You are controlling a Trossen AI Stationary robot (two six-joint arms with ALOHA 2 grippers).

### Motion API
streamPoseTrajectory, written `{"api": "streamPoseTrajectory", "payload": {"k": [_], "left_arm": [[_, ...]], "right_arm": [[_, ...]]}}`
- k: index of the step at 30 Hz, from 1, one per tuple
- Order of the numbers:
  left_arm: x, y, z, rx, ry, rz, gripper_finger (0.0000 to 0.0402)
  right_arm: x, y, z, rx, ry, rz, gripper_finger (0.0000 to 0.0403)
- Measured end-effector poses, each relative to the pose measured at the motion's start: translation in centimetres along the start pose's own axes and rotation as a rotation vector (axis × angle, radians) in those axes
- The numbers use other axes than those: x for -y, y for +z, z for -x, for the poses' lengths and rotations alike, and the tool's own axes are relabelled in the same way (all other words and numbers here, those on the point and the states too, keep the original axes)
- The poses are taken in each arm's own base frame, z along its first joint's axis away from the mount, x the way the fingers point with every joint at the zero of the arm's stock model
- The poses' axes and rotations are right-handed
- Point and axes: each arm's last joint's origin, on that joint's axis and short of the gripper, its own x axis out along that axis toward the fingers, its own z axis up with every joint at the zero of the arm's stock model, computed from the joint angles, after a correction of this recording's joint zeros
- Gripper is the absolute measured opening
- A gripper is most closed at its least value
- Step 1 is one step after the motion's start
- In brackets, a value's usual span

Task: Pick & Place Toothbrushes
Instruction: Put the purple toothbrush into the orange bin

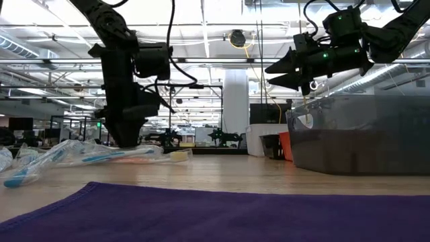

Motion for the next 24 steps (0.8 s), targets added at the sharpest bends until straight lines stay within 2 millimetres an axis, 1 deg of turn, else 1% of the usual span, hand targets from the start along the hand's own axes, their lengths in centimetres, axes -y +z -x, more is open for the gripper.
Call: {"api": "streamPoseTrajectory", "payload": {"k": [2,3,6,7,8,12,17,21,24], "left_arm": [[0.0,0.0,0.0,0.001,-0.001,-0.001,0.0132],[0.0,0.0,0.0,0.003,-0.002,-0.004,0.0115],[0.0,0.0,0.4,0.014,-0.008,-0.019,0.0043],[-0.1,0.1,0.5,0.019,-0.011,-0.029,0.0023],[-0.1,0.1,0.6,0.024,-0.012,-0.032,0.0013],[-0.2,0.1,1.8,0.071,-0.016,-0.038,0.0006],[-0.2,0.1,4.3,0.189,-0.059,-0.050,0.0002],[0.6,0.5,6.9,0.382,-0.168,-0.104,0.0001],[1.4,1.1,8.6,0.545,-0.246,-0.160,0.0000]], "right_arm": [[0.0,0.0,0.0,0.000,0.000,0.000,0.0221],[0.0,0.0,0.0,0.000,0.000,0.000,0.0221],[0.0,0.0,0.0,0.000,0.000,0.000,0.0221],[0.0,0.0,0.0,0.000,0.000,0.000,0.0221],[0.0,0.0,0.0,0.000,0.000,0.000,0.0221],[0.0,0.0,0.0,0.000,0.000,0.000,0.0221],[0.0,0.0,0.0,0.000,0.000,-0.002,0.0221],[-0.2,0.0,0.0,-0.003,0.011,-0.040,0.0221],[-0.9,-0.2,-0.2,-0.012,0.045,-0.044,0.0221]]}}
